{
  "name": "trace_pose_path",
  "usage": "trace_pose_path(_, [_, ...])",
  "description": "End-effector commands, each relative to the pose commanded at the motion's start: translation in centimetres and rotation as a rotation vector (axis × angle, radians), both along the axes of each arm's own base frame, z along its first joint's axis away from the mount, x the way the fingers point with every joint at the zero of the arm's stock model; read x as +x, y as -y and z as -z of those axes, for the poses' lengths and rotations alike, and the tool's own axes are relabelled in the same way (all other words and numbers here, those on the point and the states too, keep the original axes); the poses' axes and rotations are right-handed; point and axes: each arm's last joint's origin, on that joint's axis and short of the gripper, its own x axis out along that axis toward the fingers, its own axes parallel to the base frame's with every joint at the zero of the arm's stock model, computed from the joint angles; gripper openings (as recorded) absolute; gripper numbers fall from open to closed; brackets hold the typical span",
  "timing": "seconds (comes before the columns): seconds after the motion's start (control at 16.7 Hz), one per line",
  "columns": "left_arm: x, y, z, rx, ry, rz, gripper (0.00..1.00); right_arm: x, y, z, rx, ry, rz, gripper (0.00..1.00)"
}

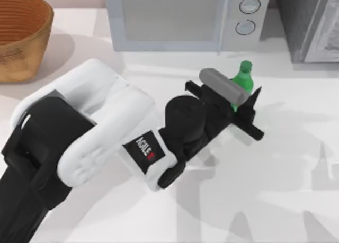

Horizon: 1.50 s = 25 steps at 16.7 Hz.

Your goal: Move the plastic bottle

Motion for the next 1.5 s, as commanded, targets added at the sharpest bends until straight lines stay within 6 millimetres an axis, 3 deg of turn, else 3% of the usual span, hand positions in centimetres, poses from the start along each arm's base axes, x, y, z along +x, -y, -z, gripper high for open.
trace_pose_path(0.42, [0.1, -0.2, -0.1, 0.000, 0.001, -0.003, 0.00, 0.0, 0.0, 0.0, 0.000, 0.000, 0.000, 1.00])
trace_pose_path(0.6, [1.1, -2.9, -0.1, 0.002, 0.003, -0.002, 0.00, 0.0, 0.0, 0.0, 0.000, 0.000, 0.000, 1.00])
trace_pose_path(0.78, [2.9, -9.2, -0.6, 0.005, 0.006, -0.001, 0.00, 0.0, 0.0, 0.0, 0.000, 0.000, 0.000, 1.00])
trace_pose_path(0.96, [3.5, -18.1, -1.4, 0.009, 0.009, -0.004, 0.00, 0.0, 0.0, 0.0, 0.000, 0.000, 0.000, 1.00])
trace_pose_path(1.2, [0.7, -28.9, -2.7, 0.012, 0.008, -0.006, 0.00, 0.0, 0.0, 0.0, 0.000, 0.000, 0.000, 1.00])
trace_pose_path(1.32, [-1.5, -32.0, -3.3, 0.012, 0.008, -0.006, 0.00, 0.0, 0.0, 0.0, 0.000, 0.000, 0.000, 1.00])
trace_pose_path(1.5, [-3.5, -34.0, -3.9, 0.013, 0.012, -0.006, 0.00, 0.0, 0.0, 0.0, 0.000, 0.000, 0.000, 1.00])
